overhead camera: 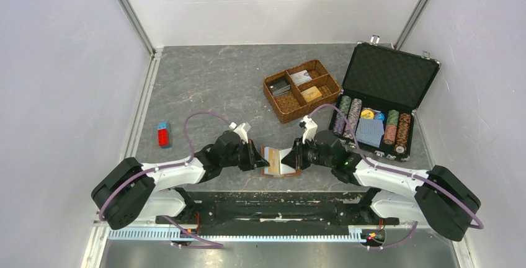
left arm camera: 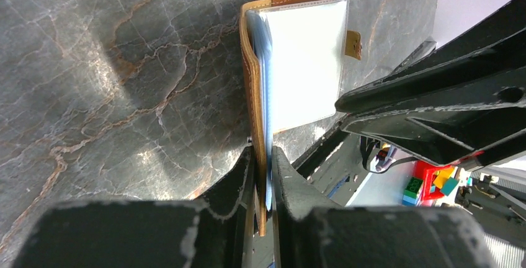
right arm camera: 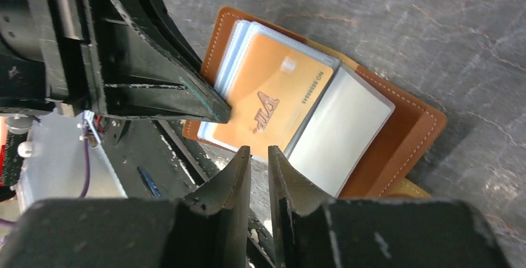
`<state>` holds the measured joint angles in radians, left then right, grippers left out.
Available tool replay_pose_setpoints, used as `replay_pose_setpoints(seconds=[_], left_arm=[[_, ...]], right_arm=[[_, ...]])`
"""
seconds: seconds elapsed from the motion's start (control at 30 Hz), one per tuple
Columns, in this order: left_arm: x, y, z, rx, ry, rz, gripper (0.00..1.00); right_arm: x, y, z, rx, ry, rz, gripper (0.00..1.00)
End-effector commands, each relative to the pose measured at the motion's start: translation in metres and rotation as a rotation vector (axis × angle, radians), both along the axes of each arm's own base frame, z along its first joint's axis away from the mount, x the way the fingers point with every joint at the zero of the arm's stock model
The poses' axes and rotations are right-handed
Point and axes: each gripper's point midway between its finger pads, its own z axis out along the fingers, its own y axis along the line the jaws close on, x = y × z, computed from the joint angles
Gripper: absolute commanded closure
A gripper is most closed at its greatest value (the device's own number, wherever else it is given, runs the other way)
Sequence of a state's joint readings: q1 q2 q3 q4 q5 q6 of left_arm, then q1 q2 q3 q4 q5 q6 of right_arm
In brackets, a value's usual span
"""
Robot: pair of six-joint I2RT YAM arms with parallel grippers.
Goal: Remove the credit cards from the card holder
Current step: Remove the credit card from the card holder.
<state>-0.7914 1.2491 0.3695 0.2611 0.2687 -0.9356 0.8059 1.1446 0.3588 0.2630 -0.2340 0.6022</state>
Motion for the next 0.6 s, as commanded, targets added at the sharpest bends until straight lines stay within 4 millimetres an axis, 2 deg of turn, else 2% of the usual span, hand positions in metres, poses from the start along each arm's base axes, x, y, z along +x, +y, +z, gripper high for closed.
replay_pose_setpoints(seconds=[0.0,0.2,0.47,0.57], left_arm=[[0.002,-0.008,0.027,-0.108,-0.066,-0.01,0.98],[0.002,-0.002,0.032,-0.127,-0.101,0.002,0.98],[0.001,-0.002,0.034,-0.156,-0.103,-0.002,0.98],[0.001,-0.001,0.033,-0.152,-0.1,0.0,0.98]], right_arm=[[0.006,0.016,0.028,0.101,-0.064,0.069,0.81],[0.007,0.019,0.031,0.138,-0.062,0.1,0.77],[-0.001,0.024,0.018,0.186,0.002,0.131,0.77],[0.001,0.02,0.006,0.16,0.021,0.108,0.77]])
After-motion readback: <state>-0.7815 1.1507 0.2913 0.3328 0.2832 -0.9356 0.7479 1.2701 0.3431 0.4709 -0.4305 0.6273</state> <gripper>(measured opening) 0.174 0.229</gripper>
